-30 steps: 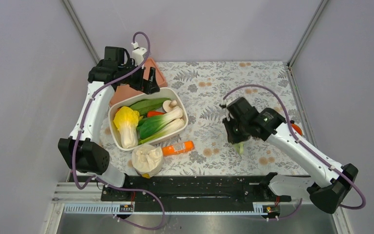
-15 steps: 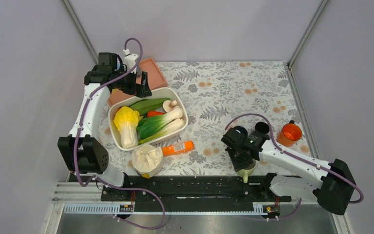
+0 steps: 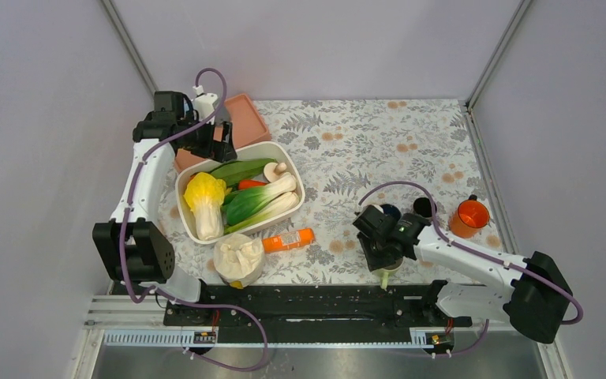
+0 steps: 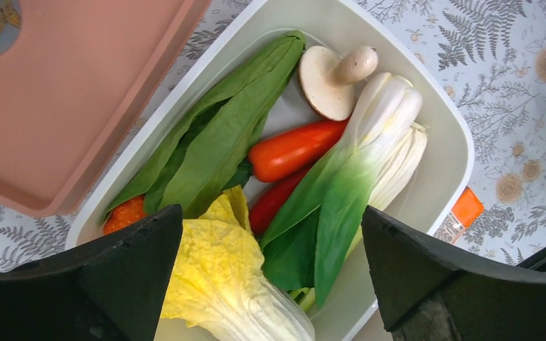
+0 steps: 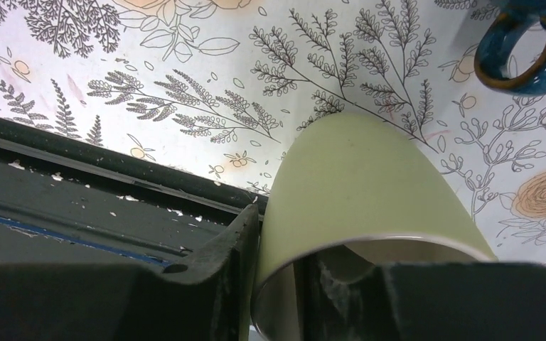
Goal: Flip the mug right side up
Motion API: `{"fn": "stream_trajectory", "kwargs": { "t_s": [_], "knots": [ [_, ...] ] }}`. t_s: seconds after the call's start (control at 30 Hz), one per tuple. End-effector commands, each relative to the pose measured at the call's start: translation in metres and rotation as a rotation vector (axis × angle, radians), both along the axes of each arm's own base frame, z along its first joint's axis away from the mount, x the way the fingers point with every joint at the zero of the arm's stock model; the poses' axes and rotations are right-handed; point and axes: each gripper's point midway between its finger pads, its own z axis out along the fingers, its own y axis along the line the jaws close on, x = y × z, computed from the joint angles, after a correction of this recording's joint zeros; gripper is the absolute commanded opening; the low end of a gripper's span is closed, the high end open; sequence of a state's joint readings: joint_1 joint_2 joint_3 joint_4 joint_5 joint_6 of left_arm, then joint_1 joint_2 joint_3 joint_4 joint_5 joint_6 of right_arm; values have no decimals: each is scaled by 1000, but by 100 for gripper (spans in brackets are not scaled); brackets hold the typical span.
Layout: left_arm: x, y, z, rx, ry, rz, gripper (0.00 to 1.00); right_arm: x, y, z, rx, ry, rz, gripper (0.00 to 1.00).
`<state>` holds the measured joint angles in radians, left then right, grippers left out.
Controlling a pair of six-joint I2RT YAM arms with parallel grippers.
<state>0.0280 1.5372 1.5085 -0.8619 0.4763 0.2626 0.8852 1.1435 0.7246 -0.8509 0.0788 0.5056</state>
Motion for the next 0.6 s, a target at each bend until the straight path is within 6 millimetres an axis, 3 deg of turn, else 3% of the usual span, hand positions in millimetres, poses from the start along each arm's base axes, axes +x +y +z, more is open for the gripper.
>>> {"fn": "stream_trajectory", "kwargs": {
  "t_s": [0.0, 0.1, 0.3, 0.47, 0.57],
  "knots": [
    [6, 11, 19, 36, -98, 13, 99, 0, 4, 1, 23, -6, -4, 39],
    [5, 9, 21, 22, -100, 14, 99, -1, 1, 12, 18, -15, -4, 54],
    [4, 14, 27, 46, -125, 20, 99, 0, 0, 51, 86, -83, 15, 76],
    [8, 25, 20, 63, -116, 32, 99, -2, 2, 86, 129, -114, 76, 84],
    [17, 44, 14, 98, -107, 75, 99, 11, 1, 115, 140, -202, 73, 87]
  ]
}}
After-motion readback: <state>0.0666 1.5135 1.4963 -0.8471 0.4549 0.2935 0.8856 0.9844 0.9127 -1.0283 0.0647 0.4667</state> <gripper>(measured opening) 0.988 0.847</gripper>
